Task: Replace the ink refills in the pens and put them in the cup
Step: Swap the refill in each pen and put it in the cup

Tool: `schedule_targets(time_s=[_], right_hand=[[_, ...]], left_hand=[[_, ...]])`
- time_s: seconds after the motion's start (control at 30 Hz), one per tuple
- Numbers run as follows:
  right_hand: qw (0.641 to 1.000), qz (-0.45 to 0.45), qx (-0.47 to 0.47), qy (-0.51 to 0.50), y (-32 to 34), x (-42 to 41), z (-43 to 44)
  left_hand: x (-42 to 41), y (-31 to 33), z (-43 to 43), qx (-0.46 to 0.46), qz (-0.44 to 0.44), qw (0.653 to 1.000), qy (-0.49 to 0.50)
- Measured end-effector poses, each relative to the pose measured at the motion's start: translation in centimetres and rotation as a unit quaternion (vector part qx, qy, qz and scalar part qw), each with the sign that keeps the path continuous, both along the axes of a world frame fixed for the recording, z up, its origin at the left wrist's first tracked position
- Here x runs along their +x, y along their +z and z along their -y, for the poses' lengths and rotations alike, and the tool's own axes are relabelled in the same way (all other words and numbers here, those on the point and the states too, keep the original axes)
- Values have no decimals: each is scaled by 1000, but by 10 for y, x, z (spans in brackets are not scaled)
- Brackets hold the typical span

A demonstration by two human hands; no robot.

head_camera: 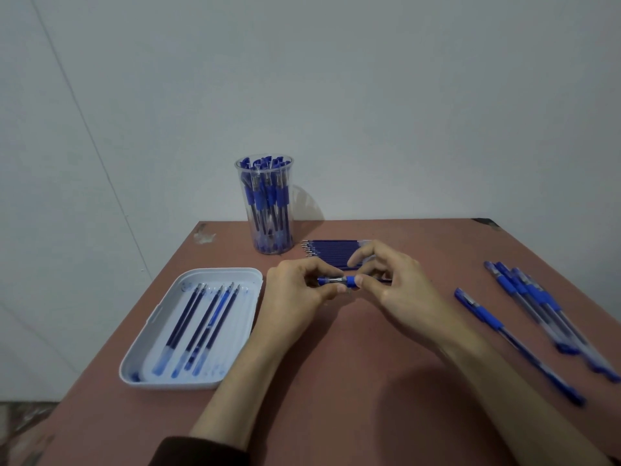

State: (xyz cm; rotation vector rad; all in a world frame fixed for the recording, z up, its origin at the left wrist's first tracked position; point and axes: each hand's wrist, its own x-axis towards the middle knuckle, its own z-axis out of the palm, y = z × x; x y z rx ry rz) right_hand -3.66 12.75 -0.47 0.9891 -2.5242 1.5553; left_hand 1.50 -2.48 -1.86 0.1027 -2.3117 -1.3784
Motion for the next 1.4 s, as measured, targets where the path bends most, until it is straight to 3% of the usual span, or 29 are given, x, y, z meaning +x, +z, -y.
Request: schedule_targets(time_s=[0.17,0.33,0.47,0.57,0.63,1.03,1.3,1.4], right_hand=[[1000,-19,3,19,3,5,8],[991,-124,42,-17,33,-7,32],[985,-128,-113,-33,95,-29,65],[960,-124,-249,-24,133,-41,97],[951,-142,-273,-37,145,-48,118],[976,-210,-24,-46,101,-77,158],[976,-209,15,-54,95,-84,161],[965,-244,76,-61,95,-85,158]], left_hand=[[3,11,7,53,-27,998,6],[4,49,36,130,-91,985,72],[-19,70,78,52,-65,981,177],[-41,74,92,9,-9,987,160],[-51,74,92,20,3,992,126],[-67,54,97,20,-70,992,103],[-67,52,99,16,-76,992,101],[-66,53,99,17,-72,992,103]])
